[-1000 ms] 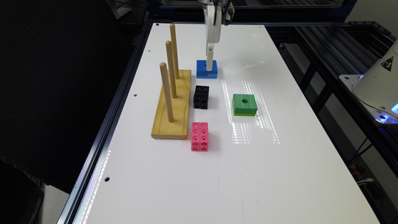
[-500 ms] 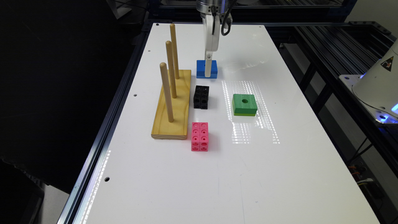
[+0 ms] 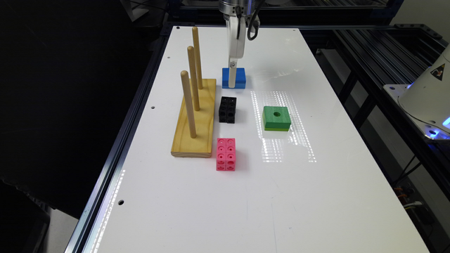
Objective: Pick up blue block.
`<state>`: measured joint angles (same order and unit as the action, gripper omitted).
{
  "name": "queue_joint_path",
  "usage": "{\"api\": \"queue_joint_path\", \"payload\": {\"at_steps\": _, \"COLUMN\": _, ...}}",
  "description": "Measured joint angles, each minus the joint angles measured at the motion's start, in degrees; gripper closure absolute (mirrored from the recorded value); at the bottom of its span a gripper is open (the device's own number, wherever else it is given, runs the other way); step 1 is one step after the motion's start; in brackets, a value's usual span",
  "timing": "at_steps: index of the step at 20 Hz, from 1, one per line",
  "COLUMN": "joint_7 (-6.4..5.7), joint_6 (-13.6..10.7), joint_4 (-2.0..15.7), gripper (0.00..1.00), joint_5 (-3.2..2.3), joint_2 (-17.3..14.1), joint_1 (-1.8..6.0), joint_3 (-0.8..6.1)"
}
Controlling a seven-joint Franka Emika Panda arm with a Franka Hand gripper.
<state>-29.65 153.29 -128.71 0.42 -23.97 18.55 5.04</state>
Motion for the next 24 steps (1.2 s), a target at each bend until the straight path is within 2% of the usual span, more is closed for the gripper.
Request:
{"api": "queue_joint_path", "payload": {"at_steps": 2, "joint_7": -0.05, "joint_6": 1.7, "joint_4": 0.15, "gripper": 0.00, "joint_5": -0.05, "joint_2": -1.3, "joint_1": -0.01, "joint_3": 0.01}}
{"api": "queue_joint_path", "payload": {"at_steps": 4, "joint_7": -0.05, "joint_6": 1.7, "joint_4": 0.27, "gripper": 0.00, "joint_5": -0.05, "joint_2": -1.4, "joint_1": -0.02, "joint_3": 0.02}}
{"api": "queue_joint_path", "payload": {"at_steps": 5, "joint_7": -0.05, "joint_6": 1.7, "joint_4": 0.27, "gripper": 1.00, "joint_5": -0.04, "joint_2": -1.3, "joint_1": 0.00, "joint_3": 0.01}}
{"api": "queue_joint_path", "payload": {"at_steps": 21, "joint_7": -0.05, "joint_6": 1.7, "joint_4": 0.25, "gripper": 1.00, "joint_5": -0.04, "joint_2": -1.3, "joint_1": 0.02, "joint_3": -0.04}}
{"api": "queue_joint_path", "payload": {"at_steps": 24, "joint_7": -0.05, "joint_6": 1.1, "joint_4": 0.24, "gripper": 1.00, "joint_5": -0.04, "joint_2": -0.3, "joint_1": 0.04, "joint_3": -0.10}}
